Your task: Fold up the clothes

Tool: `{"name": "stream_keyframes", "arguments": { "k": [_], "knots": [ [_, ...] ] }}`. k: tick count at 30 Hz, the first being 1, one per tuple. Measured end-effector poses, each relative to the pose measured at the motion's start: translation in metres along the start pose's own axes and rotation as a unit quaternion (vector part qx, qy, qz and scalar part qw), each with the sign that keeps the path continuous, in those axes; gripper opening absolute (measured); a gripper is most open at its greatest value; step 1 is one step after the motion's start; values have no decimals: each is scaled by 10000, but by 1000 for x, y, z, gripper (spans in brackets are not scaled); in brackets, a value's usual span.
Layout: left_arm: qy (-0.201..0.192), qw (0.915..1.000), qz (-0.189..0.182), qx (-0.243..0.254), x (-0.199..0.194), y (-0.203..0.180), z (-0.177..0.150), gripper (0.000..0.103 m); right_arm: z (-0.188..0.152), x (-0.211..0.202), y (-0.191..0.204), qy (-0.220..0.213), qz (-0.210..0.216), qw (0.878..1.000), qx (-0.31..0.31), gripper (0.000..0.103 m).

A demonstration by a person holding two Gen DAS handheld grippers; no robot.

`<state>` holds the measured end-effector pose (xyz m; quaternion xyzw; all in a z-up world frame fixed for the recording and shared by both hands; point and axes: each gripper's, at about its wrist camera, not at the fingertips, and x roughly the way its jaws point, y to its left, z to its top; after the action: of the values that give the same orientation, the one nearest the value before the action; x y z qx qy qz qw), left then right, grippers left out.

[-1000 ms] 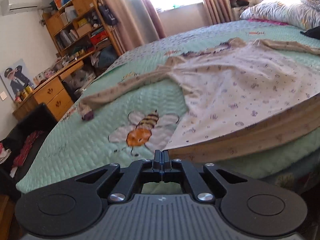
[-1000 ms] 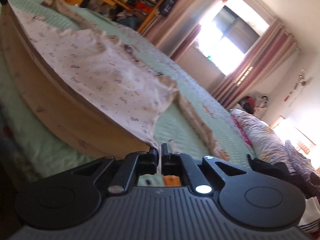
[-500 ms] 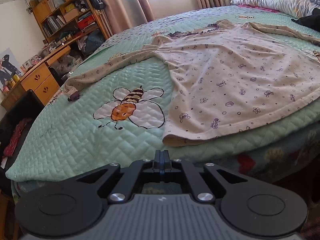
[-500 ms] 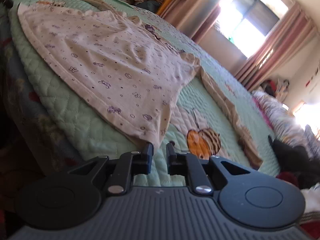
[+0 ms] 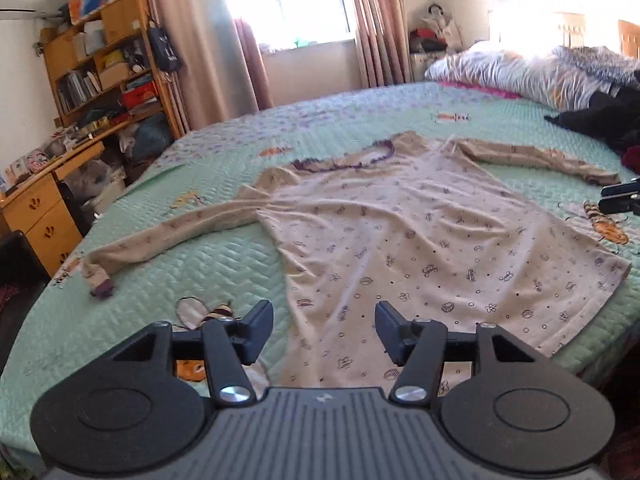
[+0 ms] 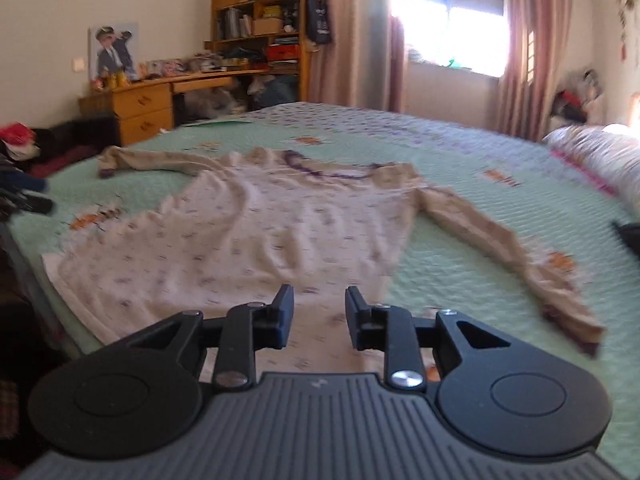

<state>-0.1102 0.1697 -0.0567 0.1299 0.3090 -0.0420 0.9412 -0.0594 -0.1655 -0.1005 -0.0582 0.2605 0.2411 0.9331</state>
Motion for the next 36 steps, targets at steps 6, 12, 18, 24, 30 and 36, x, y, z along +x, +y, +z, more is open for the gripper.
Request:
{"name": "stream_keyframes", "arguments": {
  "k": [6, 12, 18, 24, 30, 36],
  "knots": [
    [489, 9985, -237, 0, 24, -6, -39, 64, -67, 28, -12, 1120, -1106, 9827, -977, 28],
    [259, 9991, -347, -24, 16, 3, -35, 74, -59, 9, -17, 994, -1074, 9873, -626, 28],
    [942, 9949, -347, -12, 52, 8, -52, 69, -39, 16, -9, 739, -444, 9961, -205, 41],
    [870, 9944, -518, -313, 34, 29, -59, 66, -59, 6, -45, 1044, -575, 9907, 657, 42],
    [-57, 9902, -940, -1029, 26, 61, 4, 80, -2, 13, -76, 145, -423, 9913, 1240, 48],
    [72, 9943, -842, -653, 101, 51, 50, 80, 64, 129, -74, 380, 622, 9968, 321, 48]
  ]
}}
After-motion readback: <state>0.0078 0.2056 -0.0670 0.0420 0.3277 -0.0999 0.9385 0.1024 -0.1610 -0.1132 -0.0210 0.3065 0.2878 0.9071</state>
